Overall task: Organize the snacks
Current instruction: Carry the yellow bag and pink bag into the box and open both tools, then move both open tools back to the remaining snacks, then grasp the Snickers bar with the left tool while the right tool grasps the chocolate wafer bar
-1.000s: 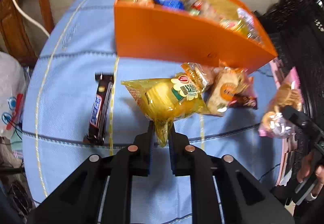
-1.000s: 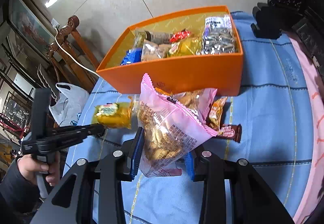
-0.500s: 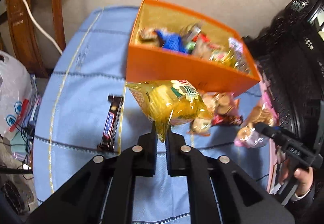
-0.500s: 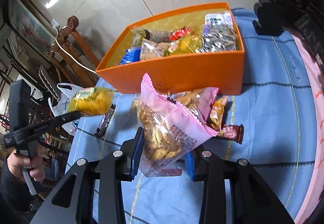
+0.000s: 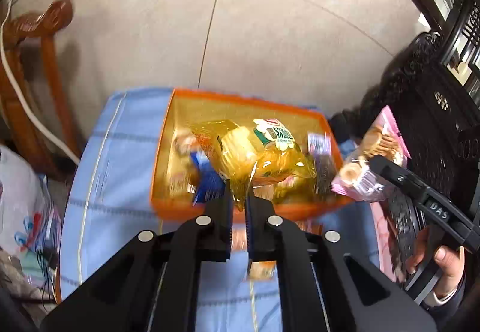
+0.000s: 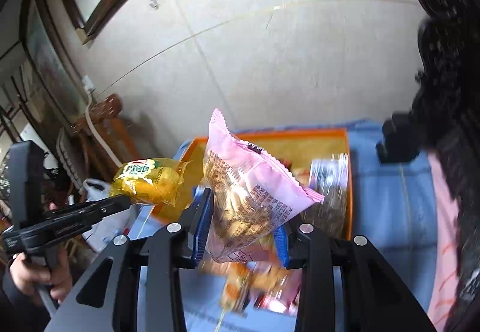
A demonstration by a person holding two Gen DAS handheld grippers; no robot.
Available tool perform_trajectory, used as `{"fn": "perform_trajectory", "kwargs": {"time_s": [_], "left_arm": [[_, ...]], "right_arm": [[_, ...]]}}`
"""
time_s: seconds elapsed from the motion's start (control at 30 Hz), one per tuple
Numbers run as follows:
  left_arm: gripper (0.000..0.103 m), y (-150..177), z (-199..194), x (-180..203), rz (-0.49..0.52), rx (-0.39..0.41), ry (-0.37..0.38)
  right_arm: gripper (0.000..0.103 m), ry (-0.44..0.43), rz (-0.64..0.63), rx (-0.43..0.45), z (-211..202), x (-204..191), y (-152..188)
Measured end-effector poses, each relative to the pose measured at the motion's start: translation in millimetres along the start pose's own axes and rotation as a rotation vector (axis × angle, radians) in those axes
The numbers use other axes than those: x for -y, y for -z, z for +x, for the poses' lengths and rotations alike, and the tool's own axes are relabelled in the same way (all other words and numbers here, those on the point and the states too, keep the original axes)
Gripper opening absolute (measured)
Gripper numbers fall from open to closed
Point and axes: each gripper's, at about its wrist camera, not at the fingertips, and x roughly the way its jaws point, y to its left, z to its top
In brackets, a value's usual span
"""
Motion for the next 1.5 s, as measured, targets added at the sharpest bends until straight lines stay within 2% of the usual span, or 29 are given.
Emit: {"fn": "perform_trajectory", "kwargs": {"time_s": [0.03, 0.07, 0.1, 0.13, 0.17, 0.2, 0.23, 0.27, 0.3, 0.47, 0.9, 1.03, 1.27, 1.5], "left_arm": [[0.007, -7, 3, 3, 0.007, 0.010, -0.019], [0.017, -17, 7, 6, 0.011, 0.026, -0.059], [0.036, -23, 7, 7, 0.006, 0.035, -0.096], [0.084, -30, 4, 9, -0.008, 0.060, -0.153], [0.098, -33, -4, 11, -0.016, 0.118, -0.199], [0.099, -32, -14, 13, -0.009, 0.193, -0.219], [0.099, -30, -19, 14, 0.005, 0.219, -0.208], [0.099, -30, -18, 14, 0.017, 0.209, -0.194], [0.099, -28, -14, 12, 0.022, 0.175, -0.194], [0.098, -11, -1, 0, 0.003, 0.104, -0.205], [0.099, 47, 5, -24, -0.001, -0.001, -0.263], [0.098, 75, 15, -43, -0.030, -0.071, -0.292], [0.098, 118, 43, -77, -0.073, -0.209, -0.355], [0.098, 141, 70, -88, -0.065, -0.282, -0.378]], "right_arm": [[0.043, 0.029, -0.001, 0.009, 6, 1, -11], [0.068, 0.064, 0.001, 0.015, 11, 3, -20], [0.081, 0.100, 0.011, 0.030, 10, 5, -24], [0.095, 0.156, 0.040, 0.080, 3, 8, -28], [0.099, 0.161, 0.061, 0.133, -5, 11, -29], [0.099, 0.128, 0.065, 0.165, -12, 14, -28], [0.099, 0.118, 0.061, 0.156, -14, 16, -26], [0.099, 0.129, 0.062, 0.139, -13, 20, -22], [0.099, 0.131, 0.069, 0.126, -12, 23, -19], [0.099, 0.117, 0.130, 0.052, -5, 39, 4], [0.099, 0.122, 0.128, -0.055, -5, 32, 62], [0.099, 0.133, 0.130, -0.120, 3, 32, 90], [0.099, 0.162, 0.059, -0.220, 21, 26, 135], [0.099, 0.172, 0.104, -0.243, 23, 37, 143]]}}
